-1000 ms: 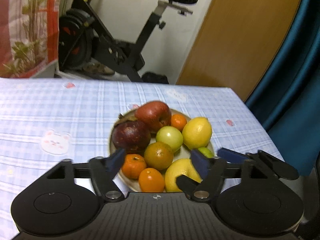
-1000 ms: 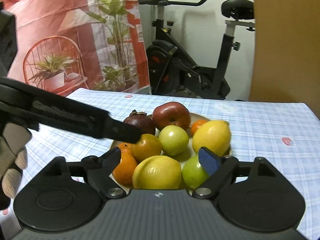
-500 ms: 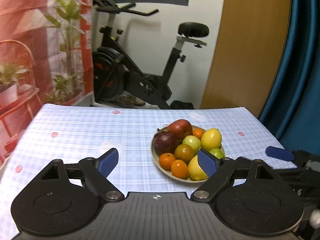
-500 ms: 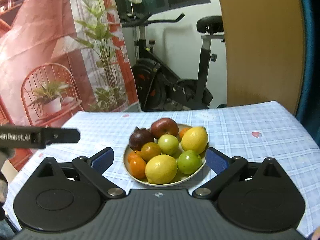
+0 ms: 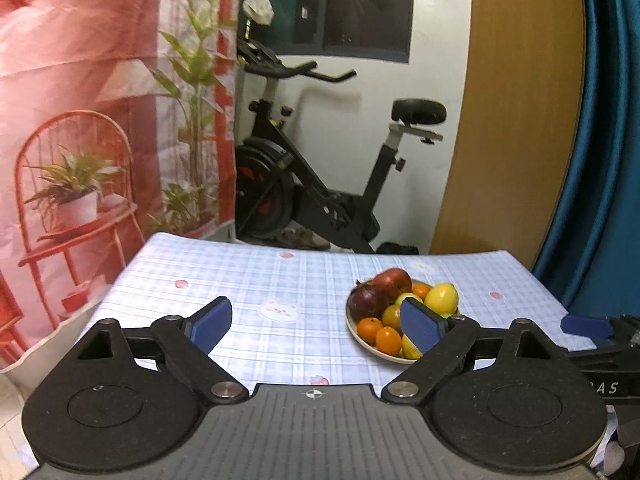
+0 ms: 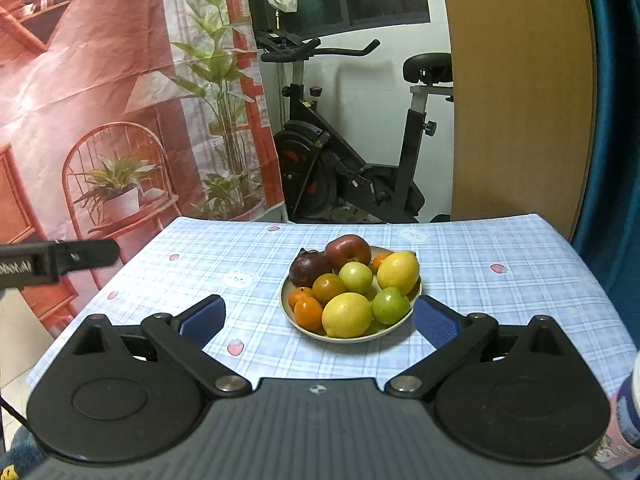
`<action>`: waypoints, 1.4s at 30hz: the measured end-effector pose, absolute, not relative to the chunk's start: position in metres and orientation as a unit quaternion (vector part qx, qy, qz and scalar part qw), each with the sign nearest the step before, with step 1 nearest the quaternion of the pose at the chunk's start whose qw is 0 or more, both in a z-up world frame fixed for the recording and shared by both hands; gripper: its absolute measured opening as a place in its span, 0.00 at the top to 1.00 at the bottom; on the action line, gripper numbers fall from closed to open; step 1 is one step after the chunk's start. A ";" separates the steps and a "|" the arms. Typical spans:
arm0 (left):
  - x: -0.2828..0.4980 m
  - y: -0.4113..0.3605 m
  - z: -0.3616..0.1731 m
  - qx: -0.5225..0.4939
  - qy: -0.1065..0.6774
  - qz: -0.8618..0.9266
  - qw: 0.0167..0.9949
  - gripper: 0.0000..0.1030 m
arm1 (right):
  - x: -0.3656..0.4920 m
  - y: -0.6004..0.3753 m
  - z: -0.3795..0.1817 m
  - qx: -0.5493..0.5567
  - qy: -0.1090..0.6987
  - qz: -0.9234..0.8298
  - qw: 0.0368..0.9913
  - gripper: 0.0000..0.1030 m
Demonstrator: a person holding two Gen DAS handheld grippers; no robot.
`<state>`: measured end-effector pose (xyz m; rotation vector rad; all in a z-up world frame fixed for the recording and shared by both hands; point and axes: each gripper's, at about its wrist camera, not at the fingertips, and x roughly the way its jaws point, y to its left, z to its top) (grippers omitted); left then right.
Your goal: Organize fruits
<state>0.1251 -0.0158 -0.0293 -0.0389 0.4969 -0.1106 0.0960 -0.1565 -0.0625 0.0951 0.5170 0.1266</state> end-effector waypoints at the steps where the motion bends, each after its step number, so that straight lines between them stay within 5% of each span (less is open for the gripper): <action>1: 0.120 -0.014 -0.028 -0.021 0.243 -0.053 0.968 0.08 | 0.094 -0.156 -0.062 0.046 0.256 0.062 0.964 0.01; 42: 0.085 -0.015 -0.017 0.003 0.218 -0.009 0.976 0.04 | 0.069 -0.151 -0.051 0.035 0.233 0.069 0.970 0.01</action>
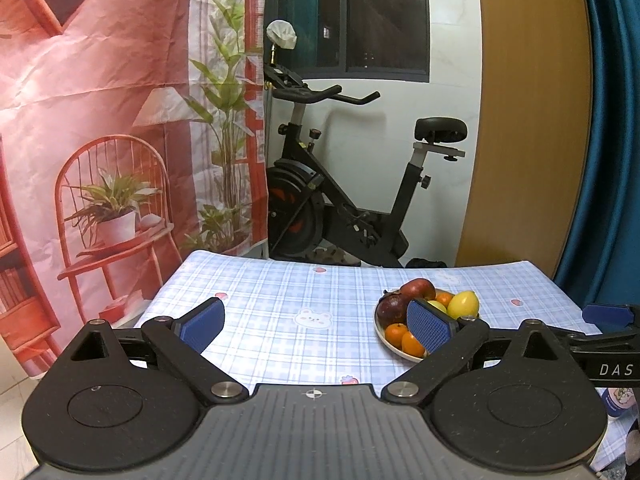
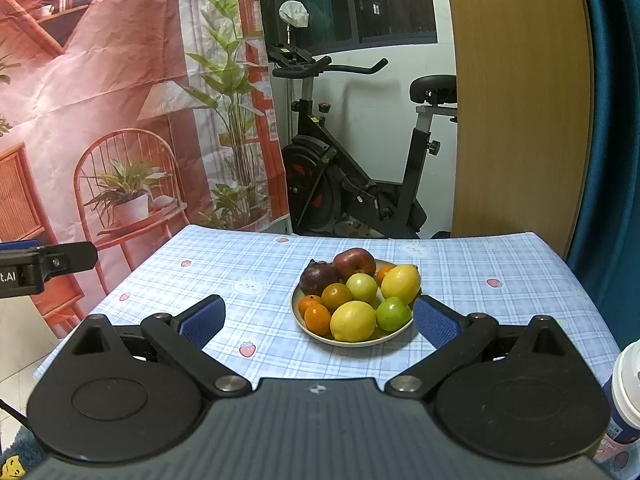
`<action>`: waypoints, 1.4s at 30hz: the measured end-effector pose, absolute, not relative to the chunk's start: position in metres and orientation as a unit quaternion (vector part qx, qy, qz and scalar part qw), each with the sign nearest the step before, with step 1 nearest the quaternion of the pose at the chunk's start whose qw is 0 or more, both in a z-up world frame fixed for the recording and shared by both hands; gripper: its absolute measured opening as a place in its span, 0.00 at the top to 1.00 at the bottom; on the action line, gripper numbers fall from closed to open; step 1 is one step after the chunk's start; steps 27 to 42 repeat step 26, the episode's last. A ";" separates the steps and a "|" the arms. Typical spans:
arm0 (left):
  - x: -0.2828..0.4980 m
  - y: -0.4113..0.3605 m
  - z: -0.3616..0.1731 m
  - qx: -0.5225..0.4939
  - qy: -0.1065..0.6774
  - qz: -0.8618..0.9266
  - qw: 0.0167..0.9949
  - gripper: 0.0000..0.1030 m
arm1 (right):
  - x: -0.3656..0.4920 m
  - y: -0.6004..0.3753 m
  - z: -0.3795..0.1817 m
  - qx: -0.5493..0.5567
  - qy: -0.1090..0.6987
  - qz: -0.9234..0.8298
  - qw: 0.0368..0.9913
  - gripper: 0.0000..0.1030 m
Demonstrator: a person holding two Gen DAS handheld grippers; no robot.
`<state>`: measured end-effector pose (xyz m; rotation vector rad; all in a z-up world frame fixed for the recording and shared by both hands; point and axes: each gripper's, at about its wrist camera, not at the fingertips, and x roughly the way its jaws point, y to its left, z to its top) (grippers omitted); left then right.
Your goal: Organize fruits
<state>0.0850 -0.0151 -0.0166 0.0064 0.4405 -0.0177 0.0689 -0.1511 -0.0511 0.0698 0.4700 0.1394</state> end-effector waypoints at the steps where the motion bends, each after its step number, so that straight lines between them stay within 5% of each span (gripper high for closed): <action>1: 0.085 -0.015 -0.016 0.004 0.218 -0.009 0.976 0.04 | 0.069 -0.151 -0.051 0.034 0.232 0.069 0.970 0.01; 42: 0.085 -0.014 -0.016 0.002 0.218 -0.002 0.976 0.04 | 0.068 -0.151 -0.046 0.035 0.229 0.069 0.970 0.01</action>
